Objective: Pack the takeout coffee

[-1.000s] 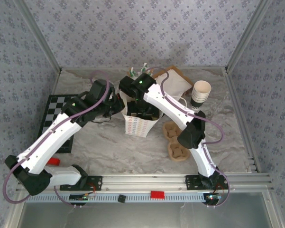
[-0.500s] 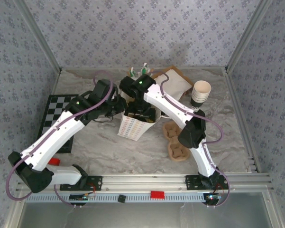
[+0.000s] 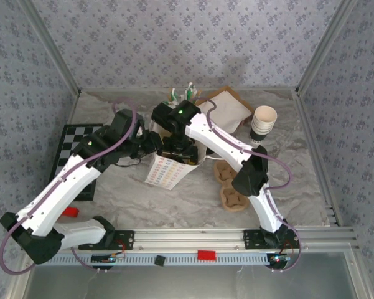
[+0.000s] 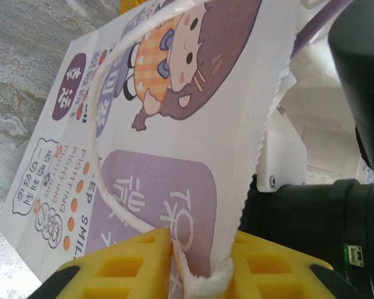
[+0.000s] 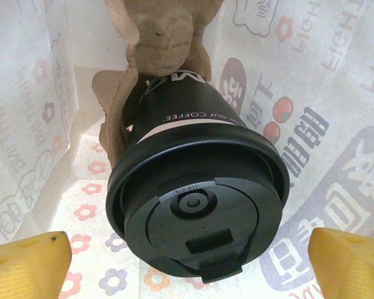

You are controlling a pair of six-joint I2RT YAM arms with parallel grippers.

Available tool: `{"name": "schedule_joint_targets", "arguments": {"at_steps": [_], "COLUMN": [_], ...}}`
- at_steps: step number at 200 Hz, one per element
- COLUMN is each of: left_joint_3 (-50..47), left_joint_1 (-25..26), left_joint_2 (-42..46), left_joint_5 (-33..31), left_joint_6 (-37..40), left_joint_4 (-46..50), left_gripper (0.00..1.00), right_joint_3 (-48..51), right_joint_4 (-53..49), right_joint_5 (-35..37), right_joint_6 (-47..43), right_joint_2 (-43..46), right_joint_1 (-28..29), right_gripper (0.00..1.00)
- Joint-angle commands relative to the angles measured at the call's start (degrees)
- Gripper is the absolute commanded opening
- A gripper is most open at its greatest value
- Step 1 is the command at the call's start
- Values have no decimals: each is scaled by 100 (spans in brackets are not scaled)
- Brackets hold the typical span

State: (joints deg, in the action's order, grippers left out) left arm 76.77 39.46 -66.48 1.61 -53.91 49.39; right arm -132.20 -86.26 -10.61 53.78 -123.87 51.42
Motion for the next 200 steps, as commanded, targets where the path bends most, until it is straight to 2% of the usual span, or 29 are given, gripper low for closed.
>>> {"name": "schedule_joint_targets", "arguments": {"at_steps": [1, 58, 103, 135, 200], "left_joint_3": [-153, -193, -232, -326, -269], "left_joint_1": [17, -13, -20, -19, -14], "left_joint_2": [104, 372, 251, 224, 15], "left_joint_5": [434, 343, 339, 375, 205], "left_joint_6": [-31, -67, 11, 17, 137], "left_joint_4": [233, 266, 361, 345, 791], "left_gripper": [27, 28, 9, 2, 0], "right_joint_3": [-332, -266, -257, -288, -414], "right_joint_4": [212, 197, 162, 172, 233], "right_joint_5": [-105, -126, -134, -150, -262], "right_joint_6": [82, -26, -61, -39, 105], "right_joint_2": [-62, -154, -216, -195, -171], "right_joint_1": [16, 27, 22, 17, -8], "right_gripper": [99, 92, 90, 100, 100]}}
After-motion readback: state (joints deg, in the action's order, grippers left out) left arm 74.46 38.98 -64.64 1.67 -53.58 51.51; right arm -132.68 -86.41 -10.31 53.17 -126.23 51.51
